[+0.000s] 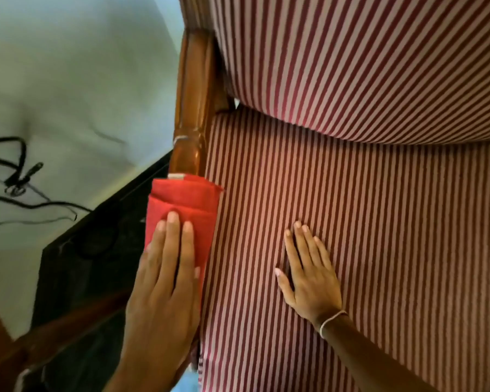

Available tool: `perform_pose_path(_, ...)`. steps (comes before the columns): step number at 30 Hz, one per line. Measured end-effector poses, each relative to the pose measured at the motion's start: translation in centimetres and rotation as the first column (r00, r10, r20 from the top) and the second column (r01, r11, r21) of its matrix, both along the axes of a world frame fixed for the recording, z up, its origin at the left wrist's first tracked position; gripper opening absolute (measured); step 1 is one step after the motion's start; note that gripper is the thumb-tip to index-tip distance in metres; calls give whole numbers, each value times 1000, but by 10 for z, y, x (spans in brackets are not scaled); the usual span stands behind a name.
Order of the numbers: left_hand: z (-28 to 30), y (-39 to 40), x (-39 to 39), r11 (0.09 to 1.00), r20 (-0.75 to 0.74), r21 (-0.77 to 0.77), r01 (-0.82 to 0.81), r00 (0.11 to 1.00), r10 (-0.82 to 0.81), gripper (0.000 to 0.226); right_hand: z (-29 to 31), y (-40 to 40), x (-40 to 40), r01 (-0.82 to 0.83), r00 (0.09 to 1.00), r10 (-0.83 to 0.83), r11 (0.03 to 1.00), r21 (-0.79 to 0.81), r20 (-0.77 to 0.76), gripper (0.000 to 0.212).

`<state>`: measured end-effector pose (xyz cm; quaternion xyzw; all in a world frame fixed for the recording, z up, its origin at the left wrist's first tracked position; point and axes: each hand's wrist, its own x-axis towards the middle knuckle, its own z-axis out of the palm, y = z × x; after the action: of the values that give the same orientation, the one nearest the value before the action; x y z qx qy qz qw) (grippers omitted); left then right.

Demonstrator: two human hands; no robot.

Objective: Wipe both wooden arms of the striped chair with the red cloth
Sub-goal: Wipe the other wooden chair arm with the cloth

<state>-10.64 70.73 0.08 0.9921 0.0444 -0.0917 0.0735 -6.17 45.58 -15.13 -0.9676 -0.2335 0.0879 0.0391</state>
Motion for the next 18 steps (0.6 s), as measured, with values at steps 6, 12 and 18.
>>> perform_pose_path(6, 5, 11, 158, 999, 192, -36, 14, 981, -7, 60, -13, -3, 4, -10, 999, 9, 999, 32, 32, 71)
perform_pose_path(12, -1, 9, 140, 1000, 190, -13, -14, 982, 16, 58, -10, -5, 4, -17, 1000, 16, 997, 76, 21, 71)
perform_pose_path(18, -4, 6, -24, 995, -60, 44, 94, 994, -92, 64, -15, 0, -3, 33, 999, -33, 994, 104, -4, 75)
